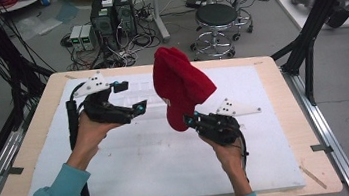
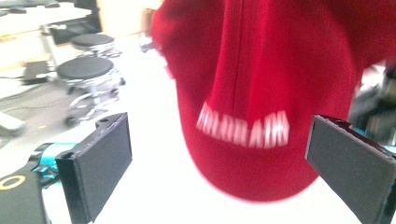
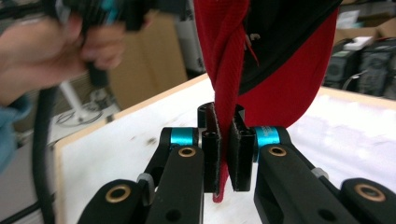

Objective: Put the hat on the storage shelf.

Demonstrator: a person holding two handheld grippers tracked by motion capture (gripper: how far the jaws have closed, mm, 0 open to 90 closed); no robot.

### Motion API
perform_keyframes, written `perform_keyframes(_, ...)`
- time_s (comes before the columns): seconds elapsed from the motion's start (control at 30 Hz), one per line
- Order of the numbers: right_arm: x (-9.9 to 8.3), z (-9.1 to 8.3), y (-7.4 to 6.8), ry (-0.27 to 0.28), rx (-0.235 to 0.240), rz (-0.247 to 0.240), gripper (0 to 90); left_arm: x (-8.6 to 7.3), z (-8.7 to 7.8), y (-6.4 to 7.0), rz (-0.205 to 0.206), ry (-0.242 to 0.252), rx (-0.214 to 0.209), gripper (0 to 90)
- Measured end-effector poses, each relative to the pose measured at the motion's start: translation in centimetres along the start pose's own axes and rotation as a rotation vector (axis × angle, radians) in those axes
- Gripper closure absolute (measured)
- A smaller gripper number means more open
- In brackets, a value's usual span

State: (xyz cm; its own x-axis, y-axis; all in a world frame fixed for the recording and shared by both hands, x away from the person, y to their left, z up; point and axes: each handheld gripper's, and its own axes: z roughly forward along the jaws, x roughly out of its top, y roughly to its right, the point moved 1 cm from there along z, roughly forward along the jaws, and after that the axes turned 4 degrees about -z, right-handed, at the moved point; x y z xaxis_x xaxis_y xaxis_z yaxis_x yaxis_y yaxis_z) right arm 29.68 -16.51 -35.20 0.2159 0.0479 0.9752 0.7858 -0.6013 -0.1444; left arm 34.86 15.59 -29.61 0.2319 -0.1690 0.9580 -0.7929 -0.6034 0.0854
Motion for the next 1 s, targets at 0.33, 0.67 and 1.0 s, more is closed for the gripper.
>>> perform_keyframes(0.33, 2.7, 0.8, 2.9, 0.011, -0.105, -0.043, 85.7, -6.7, -5.9, -3.7, 0.018, -0.038, 0.12, 7.7)
perform_keyframes(0.67, 2.8, 2.7, 5.5, 0.009, -0.17, -0.069, 85.7, -12.2, -8.9, -5.2, -0.032, -0.017, 0.135, 7.8)
perform_keyframes(1.0, 2.3, 4.9, 8.7, -0.004, -0.212, -0.058, 85.7, -15.4, -9.9, -5.7, -0.09, -0.031, 0.166, 7.9)
